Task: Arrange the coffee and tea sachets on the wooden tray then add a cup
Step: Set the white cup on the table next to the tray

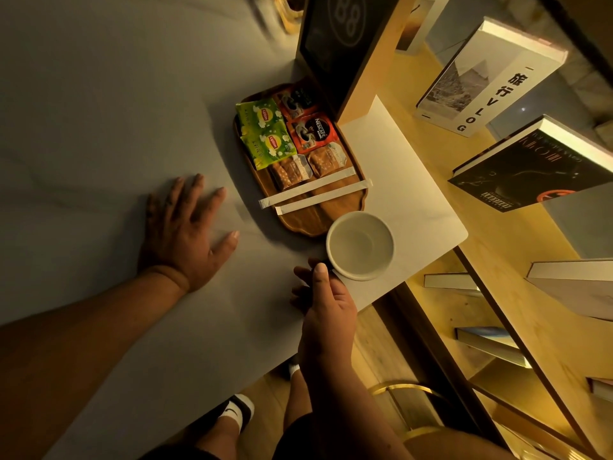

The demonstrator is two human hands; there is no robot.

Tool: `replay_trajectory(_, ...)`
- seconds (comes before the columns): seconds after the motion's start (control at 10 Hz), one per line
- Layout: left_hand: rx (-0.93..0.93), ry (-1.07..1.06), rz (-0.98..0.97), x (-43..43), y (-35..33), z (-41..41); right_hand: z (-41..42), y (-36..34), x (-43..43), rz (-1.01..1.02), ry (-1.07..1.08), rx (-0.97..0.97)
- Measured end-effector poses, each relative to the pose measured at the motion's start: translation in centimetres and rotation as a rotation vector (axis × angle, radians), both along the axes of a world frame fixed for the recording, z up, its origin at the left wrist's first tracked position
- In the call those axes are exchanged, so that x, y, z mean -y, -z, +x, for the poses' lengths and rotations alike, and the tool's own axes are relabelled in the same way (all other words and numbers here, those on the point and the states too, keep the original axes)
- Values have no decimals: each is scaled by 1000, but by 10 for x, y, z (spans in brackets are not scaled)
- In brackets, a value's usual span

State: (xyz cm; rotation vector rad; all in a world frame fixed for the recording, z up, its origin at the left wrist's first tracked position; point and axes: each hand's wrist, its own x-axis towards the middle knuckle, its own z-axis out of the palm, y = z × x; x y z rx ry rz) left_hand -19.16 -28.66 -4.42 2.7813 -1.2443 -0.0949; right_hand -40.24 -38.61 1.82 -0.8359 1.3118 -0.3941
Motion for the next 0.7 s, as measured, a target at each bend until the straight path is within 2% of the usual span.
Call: replay_trajectory(0.7,0,0,-4,-2,2,2,5,4,0,12,61,-16)
